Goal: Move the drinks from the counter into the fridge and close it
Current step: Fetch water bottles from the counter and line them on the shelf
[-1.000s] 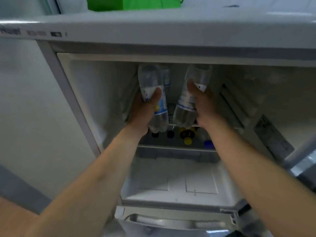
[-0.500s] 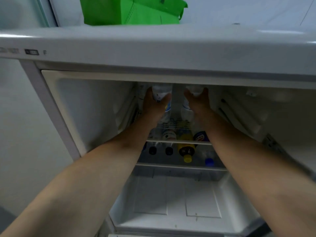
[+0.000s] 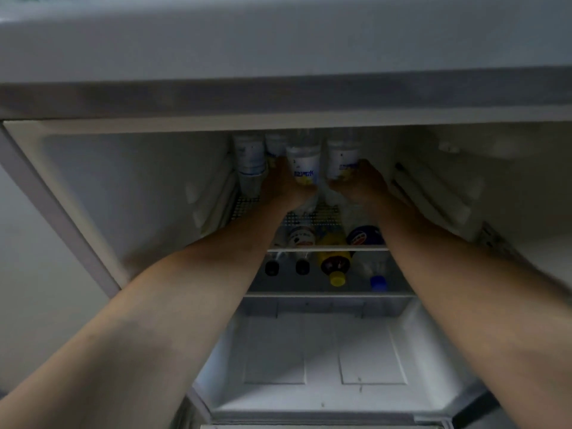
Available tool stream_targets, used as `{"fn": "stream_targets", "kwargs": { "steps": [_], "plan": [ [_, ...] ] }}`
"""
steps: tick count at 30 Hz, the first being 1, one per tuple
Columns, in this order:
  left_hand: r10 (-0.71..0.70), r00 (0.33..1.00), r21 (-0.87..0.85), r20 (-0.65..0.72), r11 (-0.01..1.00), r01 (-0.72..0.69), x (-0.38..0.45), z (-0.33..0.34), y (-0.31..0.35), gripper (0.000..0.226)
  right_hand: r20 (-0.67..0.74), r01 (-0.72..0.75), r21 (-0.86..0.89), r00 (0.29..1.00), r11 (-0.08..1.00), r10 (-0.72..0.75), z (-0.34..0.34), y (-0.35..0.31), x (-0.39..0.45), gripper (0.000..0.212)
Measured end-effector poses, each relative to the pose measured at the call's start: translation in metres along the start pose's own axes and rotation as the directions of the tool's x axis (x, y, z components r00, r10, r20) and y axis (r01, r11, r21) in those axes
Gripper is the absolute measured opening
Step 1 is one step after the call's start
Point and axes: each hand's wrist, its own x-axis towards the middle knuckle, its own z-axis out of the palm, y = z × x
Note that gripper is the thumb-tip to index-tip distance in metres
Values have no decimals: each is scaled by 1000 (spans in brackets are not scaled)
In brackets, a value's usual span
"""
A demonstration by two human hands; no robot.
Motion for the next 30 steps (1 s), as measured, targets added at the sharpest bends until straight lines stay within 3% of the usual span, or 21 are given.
{"fn": "stream_targets", "kwargs": {
  "steps": [2, 7, 11, 16, 18, 21, 30],
  "plan": [
    [-22, 1000, 31, -13, 999, 23, 1, 5, -2, 83, -36, 13, -24, 999, 1000, -14, 5, 3, -2, 78],
    [-55, 994, -75, -98, 996, 47, 9, 20, 4, 71, -62, -14, 0, 998, 1000, 14, 10, -1, 5, 77],
    [-60, 985, -32, -162, 998, 55, 16, 28, 11, 71, -31, -15, -8, 999, 1000, 15, 10, -1, 17, 74],
    [-59, 987, -19, -149, 998, 57, 21, 37, 10, 77, -45, -5, -29, 999, 1000, 4, 18, -2, 22, 67],
    [-73, 987, -49, -146, 997, 67, 22, 37, 8, 79, -57, -20, -43, 998, 999, 17, 21, -1, 19, 59],
    [-93, 985, -55, -145, 995, 86, 22, 34, 6, 74, -82, -29, -56, 996, 998, 24, 21, 0, 10, 23],
    [-121, 991, 51, -53, 991, 123, 27, 34, 2, 56, -50, -3, -37, 999, 999, 1, 1, 4, -40, 54]
  ]
}}
